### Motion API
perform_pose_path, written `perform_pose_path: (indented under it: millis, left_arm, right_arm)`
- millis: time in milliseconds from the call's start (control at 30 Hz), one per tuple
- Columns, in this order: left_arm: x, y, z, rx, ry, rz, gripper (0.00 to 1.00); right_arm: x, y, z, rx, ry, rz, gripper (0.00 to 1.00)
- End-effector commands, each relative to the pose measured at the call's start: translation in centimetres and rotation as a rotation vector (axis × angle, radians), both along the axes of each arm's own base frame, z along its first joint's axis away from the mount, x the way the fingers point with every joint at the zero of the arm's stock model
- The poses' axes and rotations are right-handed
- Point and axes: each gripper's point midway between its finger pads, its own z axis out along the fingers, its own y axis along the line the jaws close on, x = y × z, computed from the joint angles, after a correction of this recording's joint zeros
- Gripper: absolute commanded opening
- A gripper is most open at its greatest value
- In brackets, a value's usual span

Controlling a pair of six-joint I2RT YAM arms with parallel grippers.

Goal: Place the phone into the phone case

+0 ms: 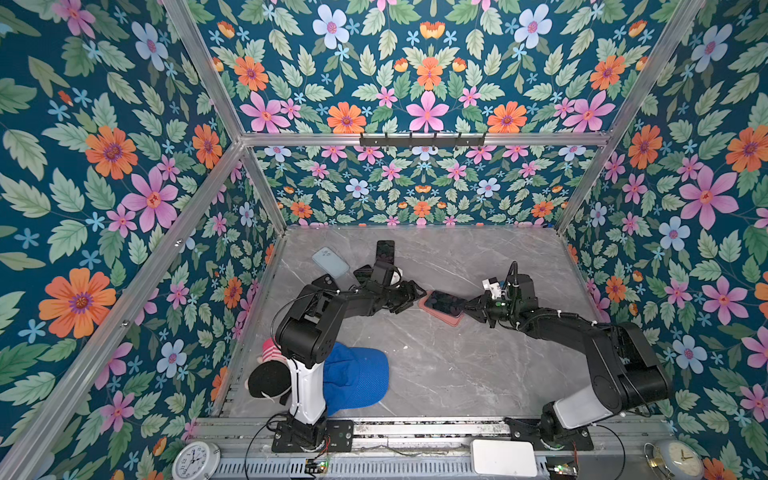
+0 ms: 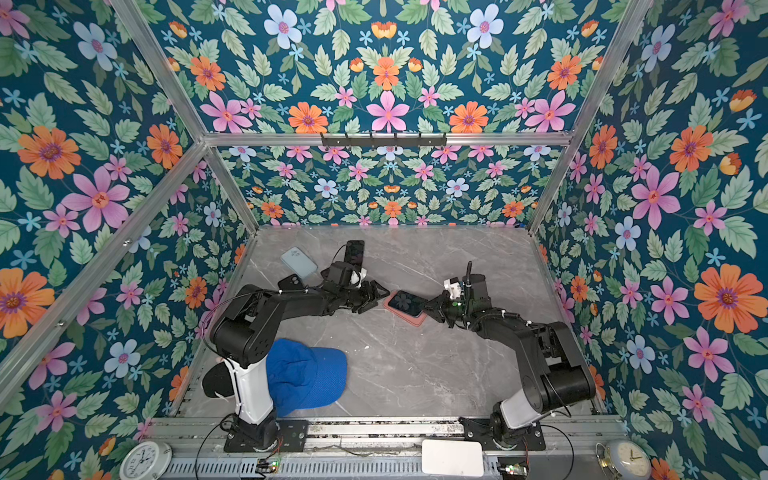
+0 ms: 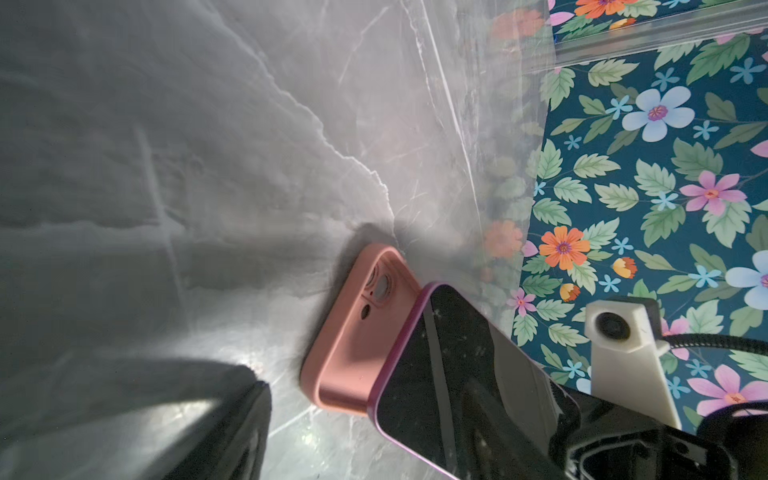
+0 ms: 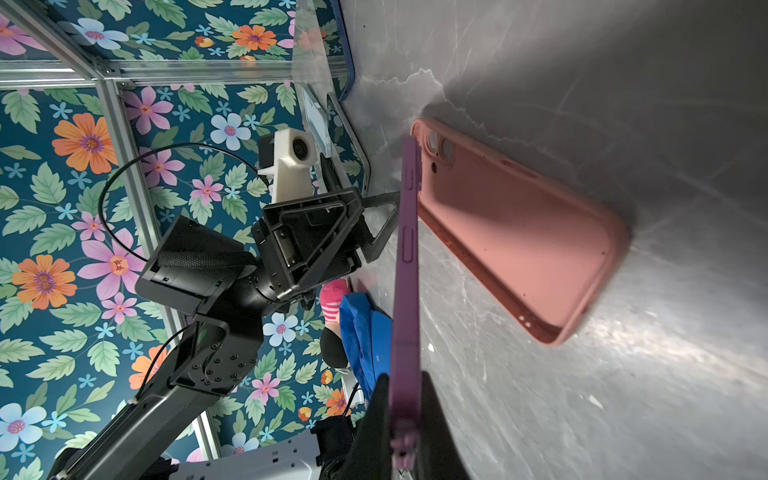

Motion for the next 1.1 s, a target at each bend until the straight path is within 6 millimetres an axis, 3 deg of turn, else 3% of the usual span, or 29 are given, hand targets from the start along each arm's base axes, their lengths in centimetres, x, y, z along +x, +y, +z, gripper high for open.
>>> perform_pose_path:
  millis: [0, 533, 900, 967, 1067]
  left_arm:
    - [0.0, -0.2, -0.1, -0.007, -0.009, -0.019, 0.74]
    - [-0.1, -0.6, -0.6, -0.025, 0.001, -0.034, 0.73]
    - [-0.6, -1.0, -1.4, -0.024, 0.017, -0.052, 0.72]
    - [-0.6, -1.0, -1.4, -0.025, 0.018, -0.054, 0.72]
    - [-0.7, -1.0, -1.4, -0.024, 0.019, -0.052, 0.71]
  right_arm:
    - [0.6, 0.3, 0.7, 0.02, -0.048, 0.001, 0.0]
    - [0.6, 0.2, -1.9, -0.003, -0.003, 0.002, 0.0]
    - [0.8, 0.6, -1.9, 0.017, 0.001, 0.017, 0.0]
    - [0.7, 0.6, -3.1, 0.012, 0.034, 0.018, 0.0]
    - [0.8, 0.6, -3.2, 0.018, 0.036, 0.019, 0.0]
